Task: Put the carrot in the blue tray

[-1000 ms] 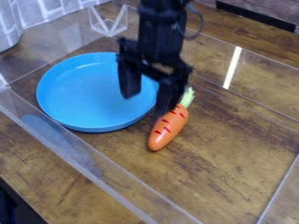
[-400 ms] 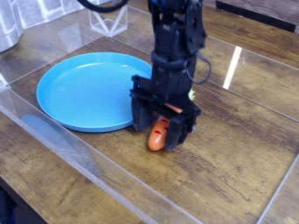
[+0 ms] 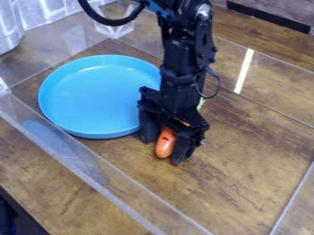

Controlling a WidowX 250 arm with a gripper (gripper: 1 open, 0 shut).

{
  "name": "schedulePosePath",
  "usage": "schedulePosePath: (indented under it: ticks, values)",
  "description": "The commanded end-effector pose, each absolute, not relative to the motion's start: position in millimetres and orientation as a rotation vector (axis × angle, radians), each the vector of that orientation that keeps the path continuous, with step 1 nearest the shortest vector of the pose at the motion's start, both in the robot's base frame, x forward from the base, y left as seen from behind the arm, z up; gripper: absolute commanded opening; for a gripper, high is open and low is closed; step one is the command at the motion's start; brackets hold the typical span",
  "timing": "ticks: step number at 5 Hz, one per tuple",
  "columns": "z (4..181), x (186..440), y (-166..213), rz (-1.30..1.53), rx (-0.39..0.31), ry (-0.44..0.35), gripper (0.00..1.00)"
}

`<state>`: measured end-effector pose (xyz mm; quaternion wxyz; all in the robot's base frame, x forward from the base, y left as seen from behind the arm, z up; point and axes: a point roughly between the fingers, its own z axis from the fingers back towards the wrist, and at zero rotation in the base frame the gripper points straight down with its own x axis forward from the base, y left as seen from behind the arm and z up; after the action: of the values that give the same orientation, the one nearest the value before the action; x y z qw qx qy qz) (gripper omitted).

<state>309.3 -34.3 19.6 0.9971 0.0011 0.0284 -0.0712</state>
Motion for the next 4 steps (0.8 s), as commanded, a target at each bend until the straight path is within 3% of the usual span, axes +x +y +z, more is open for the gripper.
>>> schedulePosePath:
  ticks: [1,2,3,4]
  values:
    - [27.6,318.5,-41.0,-0.158,-0.001,0.026,1.0]
    - [26.8,321.5,-41.7,-0.157,-0.003,0.031,1.0]
    - [25.7,322.9,-43.2,-0.157,-0.007,0.036,0.0]
    - [24.5,322.7,-47.8,-0.165,-0.016,0.042,0.0]
